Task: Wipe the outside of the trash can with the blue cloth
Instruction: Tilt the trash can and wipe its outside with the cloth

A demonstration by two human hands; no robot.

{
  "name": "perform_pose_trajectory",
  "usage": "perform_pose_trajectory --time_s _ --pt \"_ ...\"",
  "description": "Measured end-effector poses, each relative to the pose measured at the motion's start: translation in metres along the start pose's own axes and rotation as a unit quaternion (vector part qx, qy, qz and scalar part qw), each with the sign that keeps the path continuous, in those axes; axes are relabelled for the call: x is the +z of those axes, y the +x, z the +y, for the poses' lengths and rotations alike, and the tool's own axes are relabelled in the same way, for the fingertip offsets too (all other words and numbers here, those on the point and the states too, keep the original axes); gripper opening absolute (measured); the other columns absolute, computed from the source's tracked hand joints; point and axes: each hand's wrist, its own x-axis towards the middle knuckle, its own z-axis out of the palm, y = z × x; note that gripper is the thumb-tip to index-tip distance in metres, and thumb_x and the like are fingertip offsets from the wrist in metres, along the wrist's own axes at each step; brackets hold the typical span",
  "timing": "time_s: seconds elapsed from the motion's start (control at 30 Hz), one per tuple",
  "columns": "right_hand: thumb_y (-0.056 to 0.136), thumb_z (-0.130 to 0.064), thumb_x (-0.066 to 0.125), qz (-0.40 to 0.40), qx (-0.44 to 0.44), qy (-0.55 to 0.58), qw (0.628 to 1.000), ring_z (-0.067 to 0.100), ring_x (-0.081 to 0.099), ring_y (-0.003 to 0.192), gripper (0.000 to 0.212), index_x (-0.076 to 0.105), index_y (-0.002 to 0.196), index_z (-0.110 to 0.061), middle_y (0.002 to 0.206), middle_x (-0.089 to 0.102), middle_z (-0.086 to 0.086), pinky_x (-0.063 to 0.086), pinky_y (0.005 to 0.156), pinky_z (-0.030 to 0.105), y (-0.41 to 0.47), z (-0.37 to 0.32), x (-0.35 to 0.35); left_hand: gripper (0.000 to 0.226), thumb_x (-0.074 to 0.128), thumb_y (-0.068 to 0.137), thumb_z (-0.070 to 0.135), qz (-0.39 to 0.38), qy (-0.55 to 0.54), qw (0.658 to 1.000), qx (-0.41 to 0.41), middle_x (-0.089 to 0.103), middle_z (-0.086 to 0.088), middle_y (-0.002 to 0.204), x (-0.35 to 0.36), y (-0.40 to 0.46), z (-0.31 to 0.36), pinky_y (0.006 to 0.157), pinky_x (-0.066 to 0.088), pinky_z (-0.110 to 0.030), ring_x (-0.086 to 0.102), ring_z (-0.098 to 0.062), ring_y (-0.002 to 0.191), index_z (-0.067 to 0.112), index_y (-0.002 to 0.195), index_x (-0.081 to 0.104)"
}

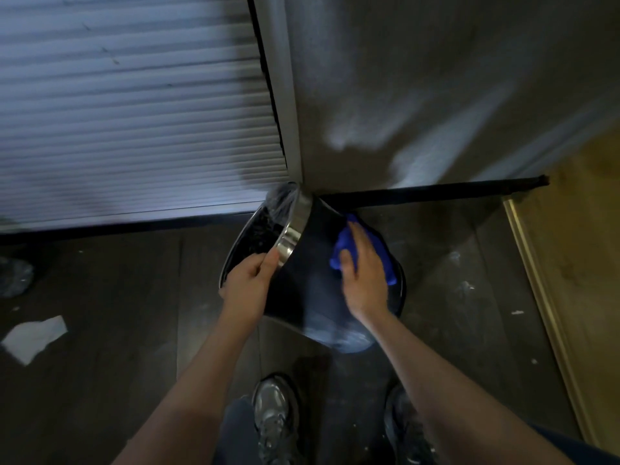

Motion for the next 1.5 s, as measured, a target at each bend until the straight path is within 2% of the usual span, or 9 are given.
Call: perform_pose_trajectory --time_s 0.1,0.23,0.43,0.63,0.9,1.0,1.2,1.37,1.5 --pt "0.097 -0.033 0.032 -0.002 0.187 0.052 0.981 0.023 0.033 0.135 0.045 0.03 0.14 -0.023 0.147 0.038 0.003 0.024 0.11 0.034 0.008 0.036 -0.011 0.032 0.048 0.092 0.031 -0.016 0.023 1.0 0.002 0.065 -0.022 0.087 0.002 -0.004 -0.001 0.084 0.044 -0.038 0.059 -0.025 0.082 0.011 0.076 0.066" --pt "0.096 -0.037 0.029 -0.025 0.306 0.109 0.945 0.027 0.033 0.134 0.045 0.029 0.14 -0.028 0.147 0.037 0.004 0.024 0.112 0.041 0.024 0.042 -0.017 0.03 0.048 0.091 0.033 -0.017 0.046 0.999 0.013 0.059 -0.007 0.074 0.007 -0.007 0.005 0.067 0.036 -0.008 0.052 -0.011 0.071 0.023 0.066 0.061" --pt "0.093 -0.027 0.039 -0.027 0.163 0.13 0.978 0.023 0.038 0.131 0.041 0.041 0.134 -0.024 0.143 0.044 0.004 0.025 0.112 0.035 0.048 -0.038 0.003 0.035 0.044 0.092 0.041 0.0 0.068 0.998 -0.015 0.058 0.002 0.068 0.005 -0.004 -0.001 0.098 0.036 -0.053 0.057 -0.023 0.082 0.024 0.065 0.059" --pt "0.09 -0.034 0.034 -0.06 -0.087 -0.012 0.994 0.018 0.026 0.138 0.051 0.032 0.139 -0.023 0.15 0.032 0.002 0.021 0.11 0.031 0.004 -0.055 0.016 0.039 0.044 0.093 0.035 0.003 0.017 1.0 -0.01 0.069 -0.021 0.091 0.0 0.001 -0.002 0.098 0.043 -0.053 0.063 -0.037 0.096 0.006 0.085 0.068" --pt "0.097 -0.019 0.035 0.071 0.179 0.006 0.981 0.025 0.029 0.138 0.044 0.029 0.14 -0.013 0.15 0.032 0.007 0.022 0.113 0.041 -0.024 0.025 -0.014 0.045 0.039 0.089 0.053 0.031 0.064 0.997 -0.041 0.068 -0.006 0.089 0.016 0.0 0.015 0.108 0.024 -0.052 0.058 -0.024 0.095 0.018 0.083 0.067" --pt "0.096 -0.017 0.036 0.094 0.244 0.021 0.965 0.026 0.027 0.138 0.044 0.031 0.14 -0.011 0.15 0.032 0.009 0.02 0.113 0.043 -0.01 0.009 -0.013 0.047 0.038 0.089 0.052 0.035 0.058 0.997 -0.044 0.063 -0.002 0.076 0.023 -0.001 0.02 0.096 0.034 -0.044 0.057 -0.022 0.086 0.016 0.078 0.065" --pt "0.089 -0.037 0.029 0.027 0.004 -0.008 1.0 0.012 0.01 0.14 0.052 0.026 0.14 -0.029 0.153 0.024 -0.001 0.005 0.114 0.03 -0.019 -0.085 0.041 0.042 0.04 0.094 0.041 0.045 -0.015 0.997 -0.068 0.065 -0.023 0.083 0.024 0.011 0.021 0.089 0.046 -0.044 0.06 -0.034 0.088 0.012 0.072 0.062" --pt "0.088 -0.037 0.038 -0.063 -0.136 -0.117 0.982 0.011 0.012 0.138 0.055 0.024 0.141 -0.032 0.151 0.025 -0.002 0.007 0.112 0.027 -0.035 -0.035 0.024 0.038 0.044 0.093 0.038 0.049 -0.035 0.995 -0.086 0.055 -0.007 0.066 0.015 0.013 0.02 0.078 0.043 -0.04 0.052 -0.024 0.077 0.017 0.065 0.058" --pt "0.087 -0.042 0.033 -0.034 0.004 -0.121 0.992 0.02 0.019 0.14 0.056 0.035 0.138 -0.021 0.151 0.028 0.004 0.02 0.112 0.039 -0.046 0.03 -0.008 0.035 0.044 0.091 0.044 0.025 -0.038 0.995 -0.094 0.057 0.0 0.067 0.014 0.014 0.022 0.08 0.046 -0.039 0.056 -0.024 0.077 0.023 0.072 0.064"
